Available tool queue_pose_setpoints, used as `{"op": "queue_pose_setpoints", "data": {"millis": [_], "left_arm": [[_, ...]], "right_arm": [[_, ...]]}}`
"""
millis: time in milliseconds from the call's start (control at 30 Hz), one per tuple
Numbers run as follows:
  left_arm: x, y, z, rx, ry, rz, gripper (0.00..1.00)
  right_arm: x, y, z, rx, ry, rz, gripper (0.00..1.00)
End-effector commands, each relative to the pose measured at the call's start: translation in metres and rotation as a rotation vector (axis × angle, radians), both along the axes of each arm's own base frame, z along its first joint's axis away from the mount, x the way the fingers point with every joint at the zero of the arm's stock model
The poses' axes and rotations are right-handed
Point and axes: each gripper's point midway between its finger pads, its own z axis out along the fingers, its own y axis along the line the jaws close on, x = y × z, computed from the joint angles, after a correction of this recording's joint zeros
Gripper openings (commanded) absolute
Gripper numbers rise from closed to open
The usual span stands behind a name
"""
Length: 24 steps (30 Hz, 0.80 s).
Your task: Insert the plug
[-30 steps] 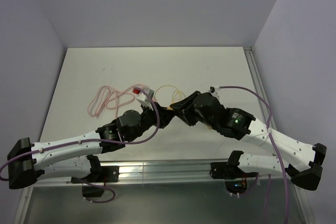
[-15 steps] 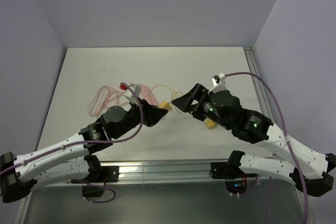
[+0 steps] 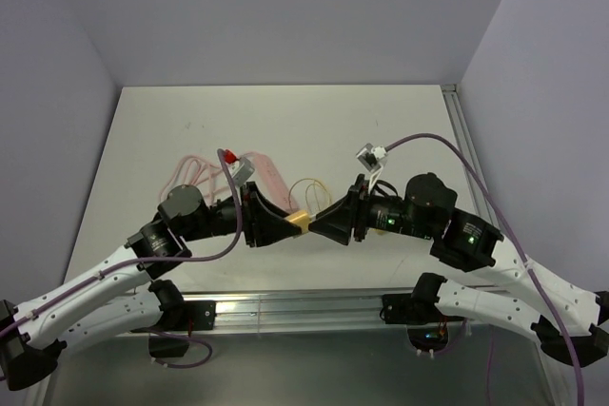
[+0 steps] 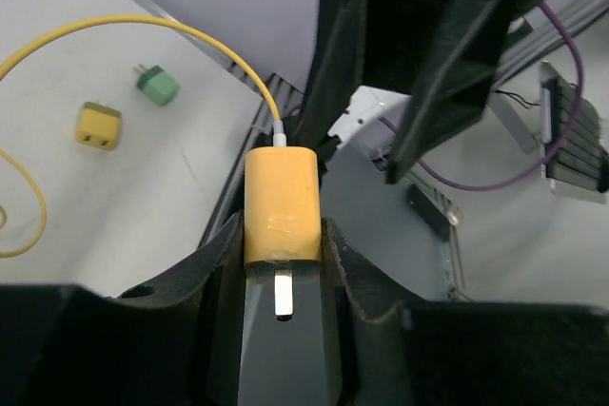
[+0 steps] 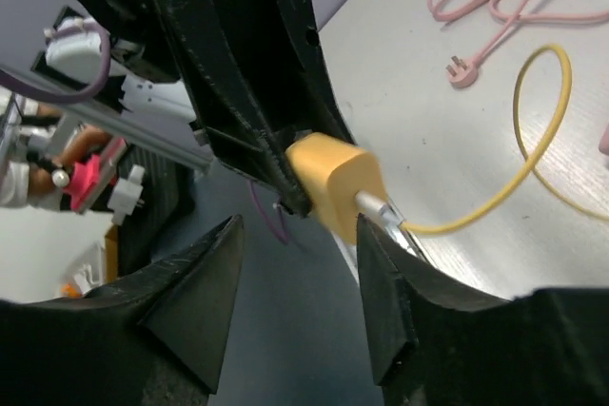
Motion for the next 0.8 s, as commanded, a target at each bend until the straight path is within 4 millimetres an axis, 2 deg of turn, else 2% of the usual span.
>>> {"op": "queue_pose_setpoints", "data": {"millis": [0, 167, 300, 533, 667, 767], "left_arm": [[-0.026, 0.001, 0.026, -0.1, -0.055, -0.14, 0.0], [-0.03, 0.004, 0.032, -0.115, -0.061, -0.155, 0.0], [-0.024, 0.004, 0.029, -0.097, -0.05, -0.117, 0.0], [-0.02, 0.011, 0.042, -0.146, -0.059, -0.062, 0.0], [-0.026, 0.013, 0.048, -0.173, -0.056, -0.085, 0.0], [-0.028, 0.013, 0.049, -0.188, -0.048, -0.095, 0.0]], "right_arm": [[-0.008, 0.009, 0.02, 0.031, -0.092, 0.101, 0.49], [-0.01, 0.005, 0.015, 0.024, -0.097, 0.096, 0.44], [-0.019, -0.001, 0.013, 0.045, -0.102, 0.116, 0.42], [-0.012, -0.007, -0.003, 0.025, -0.08, 0.055, 0.5], [-0.012, -0.004, 0.007, 0.075, -0.103, 0.062, 0.56], [-0.014, 0.002, 0.023, 0.15, -0.141, 0.093, 0.64]]}}
